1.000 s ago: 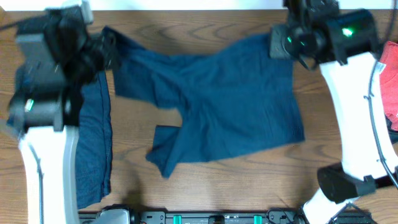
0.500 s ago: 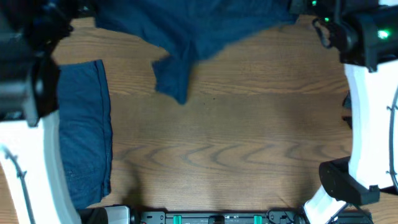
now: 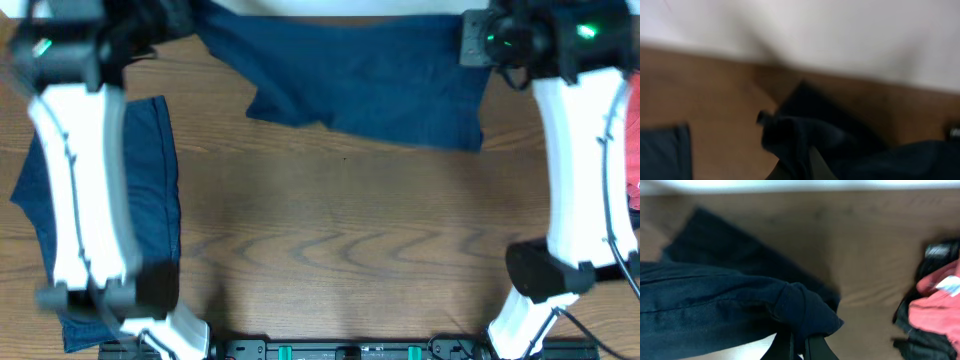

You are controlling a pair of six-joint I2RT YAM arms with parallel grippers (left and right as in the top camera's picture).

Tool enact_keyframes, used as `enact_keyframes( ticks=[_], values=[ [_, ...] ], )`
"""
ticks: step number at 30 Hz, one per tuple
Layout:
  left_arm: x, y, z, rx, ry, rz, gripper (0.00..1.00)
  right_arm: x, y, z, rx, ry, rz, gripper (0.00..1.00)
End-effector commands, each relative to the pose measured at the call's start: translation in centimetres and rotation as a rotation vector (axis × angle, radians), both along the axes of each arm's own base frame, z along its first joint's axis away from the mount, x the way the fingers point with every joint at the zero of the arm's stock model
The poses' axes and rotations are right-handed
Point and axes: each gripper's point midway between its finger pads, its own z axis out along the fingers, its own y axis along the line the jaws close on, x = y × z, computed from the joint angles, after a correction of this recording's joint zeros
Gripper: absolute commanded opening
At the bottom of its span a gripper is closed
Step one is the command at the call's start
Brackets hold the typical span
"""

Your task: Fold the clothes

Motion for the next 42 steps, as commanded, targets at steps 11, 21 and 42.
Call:
enact_keyframes(
  ticks=[11,21,42],
  values=[
    [3.3,-1.3,-0.2,-0.023,-0.077,-0.061,0.06,7.9,0.5,-1.2,-0.011,-0.165,0.001,0.01],
    [1.7,2.2,12.5,0.103,-0.485,0.125,0.06,11.6,-0.1,10.9,-0.013,-0.621,-0.036,0.01],
    [7.2,3.0,-4.5,0.16,-0.044,0.11,0.06,12.0,1.0,-3.6,-0.021,-0.176,0.042,0.01]
  ],
)
